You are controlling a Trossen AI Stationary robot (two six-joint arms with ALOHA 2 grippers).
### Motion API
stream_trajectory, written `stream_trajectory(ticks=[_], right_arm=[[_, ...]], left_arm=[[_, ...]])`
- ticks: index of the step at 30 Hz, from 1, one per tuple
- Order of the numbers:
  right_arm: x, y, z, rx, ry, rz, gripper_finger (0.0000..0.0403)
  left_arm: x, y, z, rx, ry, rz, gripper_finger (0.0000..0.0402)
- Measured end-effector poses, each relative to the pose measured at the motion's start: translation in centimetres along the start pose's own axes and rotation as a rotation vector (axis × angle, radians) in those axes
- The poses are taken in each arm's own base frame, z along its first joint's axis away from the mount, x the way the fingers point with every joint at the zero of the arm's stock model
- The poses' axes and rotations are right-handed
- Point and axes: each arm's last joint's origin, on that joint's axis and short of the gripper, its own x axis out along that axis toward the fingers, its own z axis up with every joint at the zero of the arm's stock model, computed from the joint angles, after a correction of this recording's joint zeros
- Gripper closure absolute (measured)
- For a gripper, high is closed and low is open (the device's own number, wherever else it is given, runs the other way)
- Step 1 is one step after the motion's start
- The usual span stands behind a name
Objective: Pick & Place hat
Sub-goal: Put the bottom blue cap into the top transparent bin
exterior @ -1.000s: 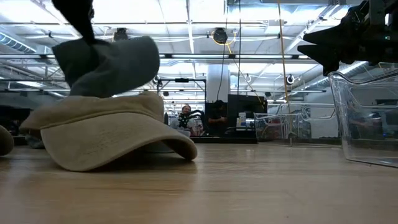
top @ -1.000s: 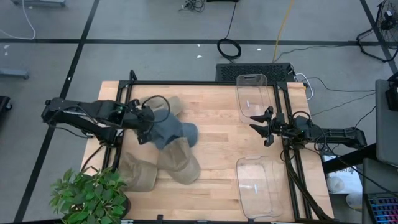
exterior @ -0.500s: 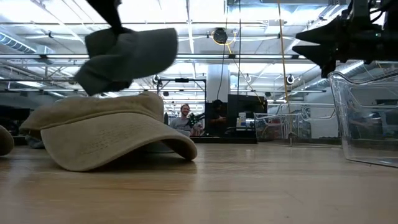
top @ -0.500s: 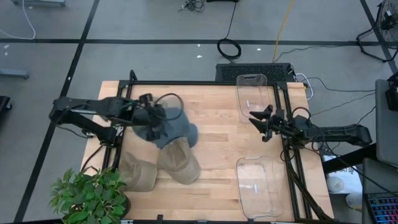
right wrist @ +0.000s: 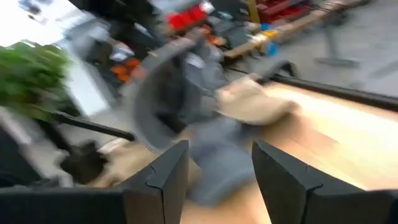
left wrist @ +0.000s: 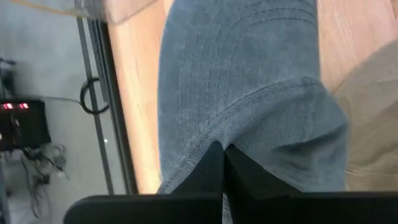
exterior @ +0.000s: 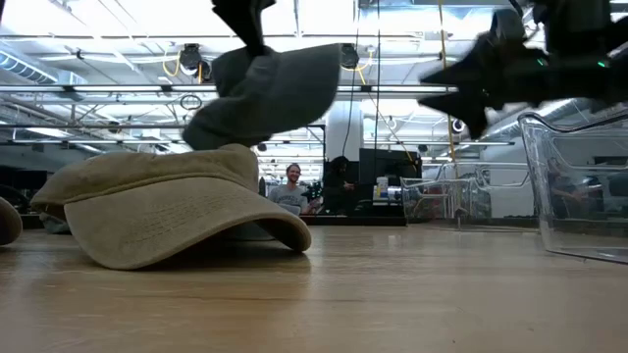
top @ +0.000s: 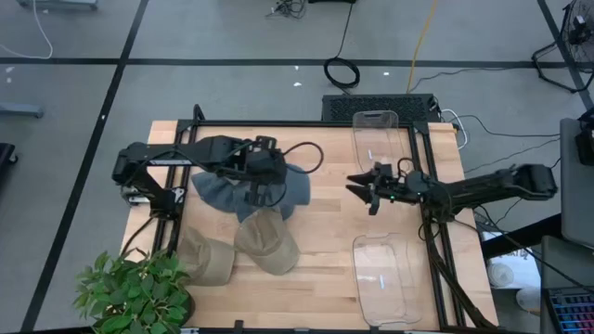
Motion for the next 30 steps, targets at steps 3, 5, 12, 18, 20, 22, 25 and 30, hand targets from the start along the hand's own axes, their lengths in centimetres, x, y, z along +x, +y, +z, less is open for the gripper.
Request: stream_trajectory(ticks=[3, 5, 12, 18, 20, 22, 25, 30], right_arm=[[2.1, 0.4, 0.0, 0.001, 0.039, 0.052, 0.0236], [3.5, 0.7, 0.0, 0.000, 0.072, 0.085, 0.0236], [7.7, 2.2, 1.1, -0.014, 0.107, 0.235, 0.0236], [9.8, 2.3, 0.9, -0.030, 0.117, 0.229, 0.0236], [10.2, 2.3, 0.8, -0.030, 0.121, 0.227, 0.0236], [10.7, 2.3, 0.8, -0.030, 0.119, 0.228, 0.0236], [11.0, 2.3, 0.6, -0.041, 0.129, 0.224, 0.0236], [11.2, 2.3, 0.6, -0.127, 0.125, 0.246, 0.0295]], left_arm=[[0.3, 0.3, 0.8, 0.054, -0.005, 0.004, 0.0401], [0.5, 0.5, 1.0, 0.071, -0.006, 0.005, 0.0401], [0.8, 1.0, 1.0, 0.075, 0.009, 0.016, 0.0401], [0.8, 1.1, 0.9, 0.089, 0.015, 0.034, 0.0401], [0.8, 1.1, 0.9, 0.089, 0.014, 0.035, 0.0401], [0.8, 1.1, 0.9, 0.089, 0.014, 0.035, 0.0401], [0.8, 1.1, 0.9, 0.100, 0.013, 0.035, 0.0400], [0.8, 1.1, 1.0, 0.095, 0.004, 0.040, 0.0401]])
